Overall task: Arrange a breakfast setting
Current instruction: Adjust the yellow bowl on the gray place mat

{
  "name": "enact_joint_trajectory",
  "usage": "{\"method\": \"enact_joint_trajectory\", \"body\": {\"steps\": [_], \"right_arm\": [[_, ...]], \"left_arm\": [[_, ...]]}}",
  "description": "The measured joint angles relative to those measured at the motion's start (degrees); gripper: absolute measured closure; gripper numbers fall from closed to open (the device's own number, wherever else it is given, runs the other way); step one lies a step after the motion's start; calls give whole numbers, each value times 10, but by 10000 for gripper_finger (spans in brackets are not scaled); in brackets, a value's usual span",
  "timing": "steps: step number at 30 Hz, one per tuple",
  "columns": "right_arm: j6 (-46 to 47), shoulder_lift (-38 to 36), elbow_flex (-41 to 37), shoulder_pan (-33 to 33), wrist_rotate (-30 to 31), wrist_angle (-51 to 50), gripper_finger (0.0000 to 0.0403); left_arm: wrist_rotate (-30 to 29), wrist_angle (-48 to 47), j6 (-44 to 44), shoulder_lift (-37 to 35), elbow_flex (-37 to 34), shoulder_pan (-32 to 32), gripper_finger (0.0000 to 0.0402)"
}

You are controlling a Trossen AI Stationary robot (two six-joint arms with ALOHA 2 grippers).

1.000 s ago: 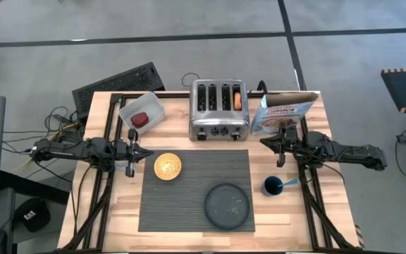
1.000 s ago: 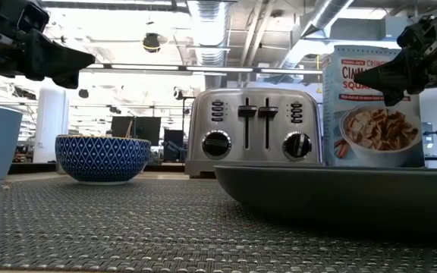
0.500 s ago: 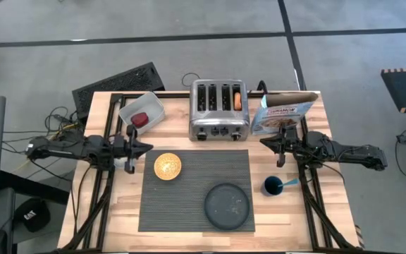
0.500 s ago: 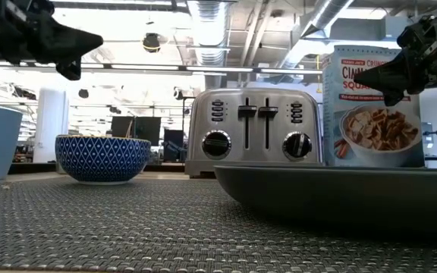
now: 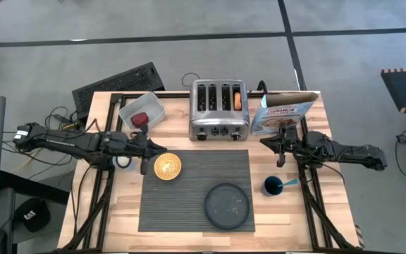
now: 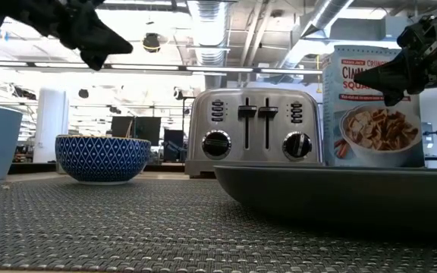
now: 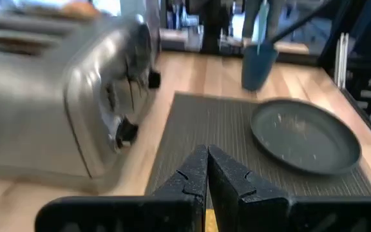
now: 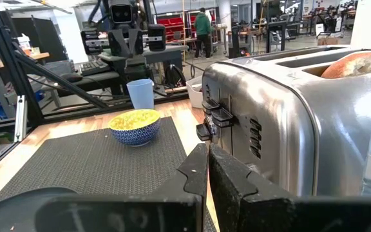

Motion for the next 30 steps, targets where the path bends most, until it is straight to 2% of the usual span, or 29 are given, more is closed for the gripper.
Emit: {"method": "enact_joint_trajectory", "body": {"steps": [6,10,15,22,25,30], "right_arm": [[0,0,0,0,0,0,361],[0,0,0,0,0,0,361],[0,0,0,0,0,0,361],[0,0,0,0,0,3,361],[0,0,0,0,0,3,361],[0,0,0,0,0,3,361]], "left_arm": [[6,-8,-8,77,41,0,401],[-22,-54,-22,111,67,7,394],[-45,-157,-61,150,104,32,339],[-8,-235,-111,214,117,65,241],[4,-249,-115,240,117,69,223],[5,-249,-126,280,117,70,220]]}}
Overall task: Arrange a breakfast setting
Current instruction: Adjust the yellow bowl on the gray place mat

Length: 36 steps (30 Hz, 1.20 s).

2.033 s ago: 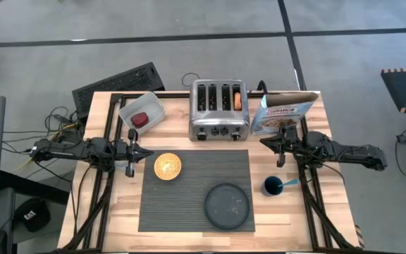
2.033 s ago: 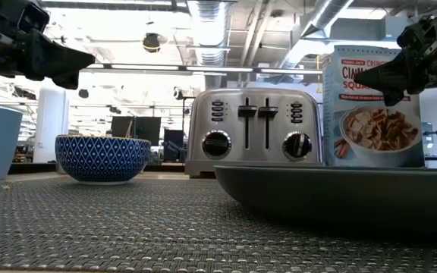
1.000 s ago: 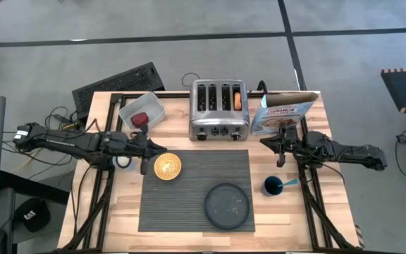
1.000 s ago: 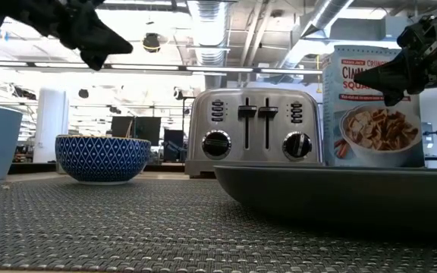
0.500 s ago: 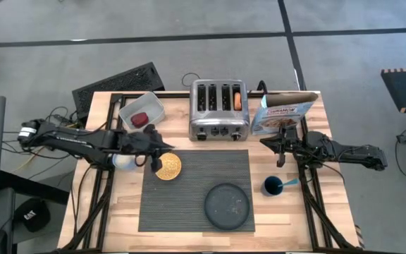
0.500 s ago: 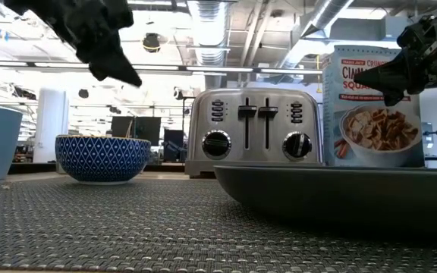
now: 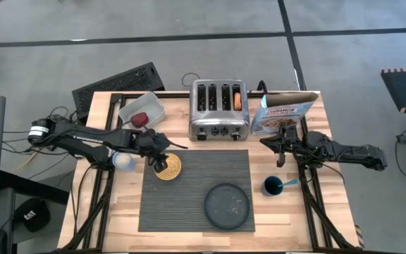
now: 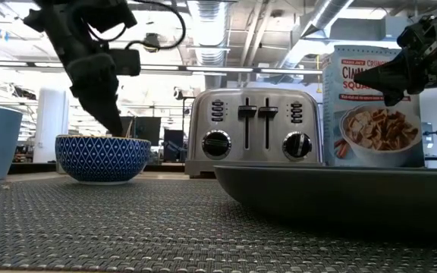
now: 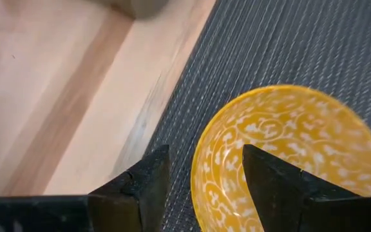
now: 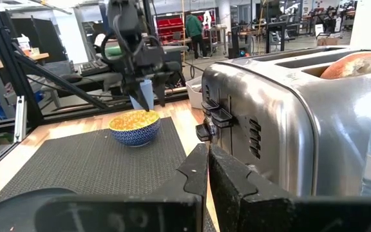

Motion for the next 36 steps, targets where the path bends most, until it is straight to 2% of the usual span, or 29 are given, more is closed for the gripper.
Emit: {"method": "enact_joint_trajectory", "body": {"steps": [6,10,21,36], "right_arm": [[0,0,0,0,0,0,361],[0,0,0,0,0,1,361],[0,0,0,0,1,0,361],[0,0,0,0,1,-2,361]], "left_arm": [[25,1,0,52,0,0,229],[32,1,3,80,0,0,249],[53,27,54,103,1,1,388],[71,37,17,106,77,-1,398]]}}
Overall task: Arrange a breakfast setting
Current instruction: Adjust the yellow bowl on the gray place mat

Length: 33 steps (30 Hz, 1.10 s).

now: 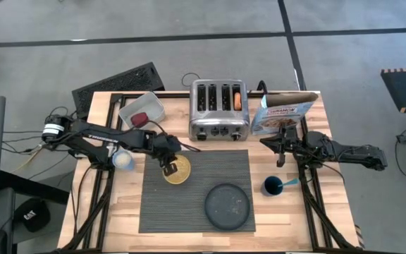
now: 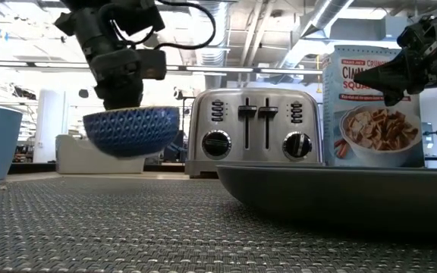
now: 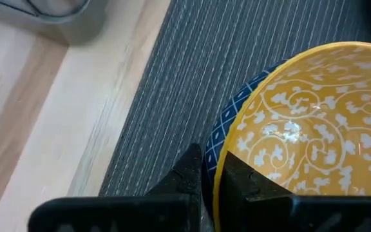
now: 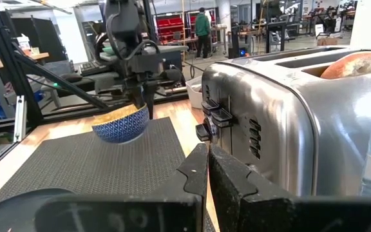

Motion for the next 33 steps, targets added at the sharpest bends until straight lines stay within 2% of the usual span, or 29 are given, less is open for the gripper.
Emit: {"method": "enact_joint_trajectory", "body": {"steps": [19,24,28,33], "right_arm": [[0,0,0,0,0,-1,361],[0,0,0,0,-1,-1,361],[0,0,0,0,-1,-2,361],[2,0,0,0,-3,-2,361]], "left_arm": [[-1,69,-84,1,-57,0,396],[1,80,-92,31,-62,0,396],[24,96,-95,65,-58,0,394],[44,104,-94,75,-46,0,371]]}}
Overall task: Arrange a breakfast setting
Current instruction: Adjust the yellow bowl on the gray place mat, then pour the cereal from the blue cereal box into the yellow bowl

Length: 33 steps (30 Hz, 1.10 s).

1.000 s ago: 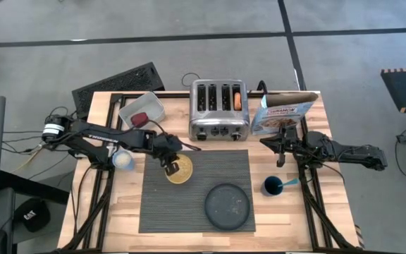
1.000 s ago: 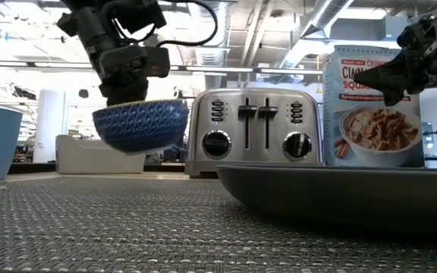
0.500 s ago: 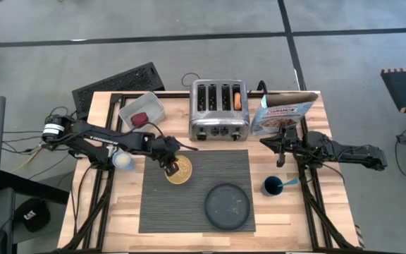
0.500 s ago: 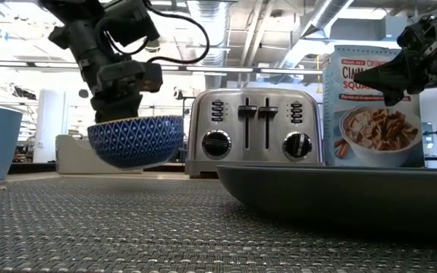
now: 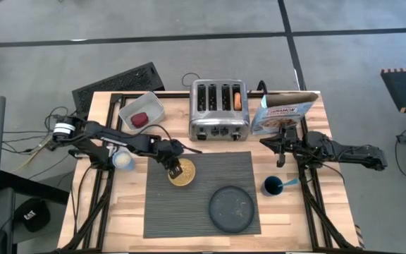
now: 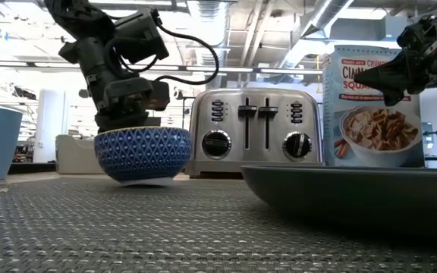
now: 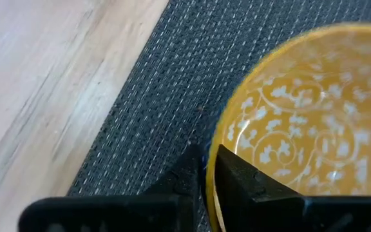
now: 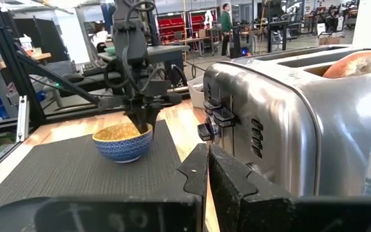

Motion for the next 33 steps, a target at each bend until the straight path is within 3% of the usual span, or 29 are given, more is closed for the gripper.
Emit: {"method": "enact_joint_trajectory", "body": {"steps": [8,14,21,24,28,33], "right_arm": [[3,0,0,0,0,0,345],[3,0,0,0,0,3,277],[4,0,31,1,0,-3,154],[4,5,57,1,0,-5,119],[3,26,107,1,0,0,100],[-27,78,188,0,28,-43,99]], "left_arm": [[2,-6,15,-4,19,0,300],[5,-55,23,-18,42,0,261],[-48,-59,55,-88,50,-9,253],[-91,-48,80,-117,50,-26,253],[-136,-15,114,-141,50,-50,253],[-146,35,149,-145,50,-68,253]]}}
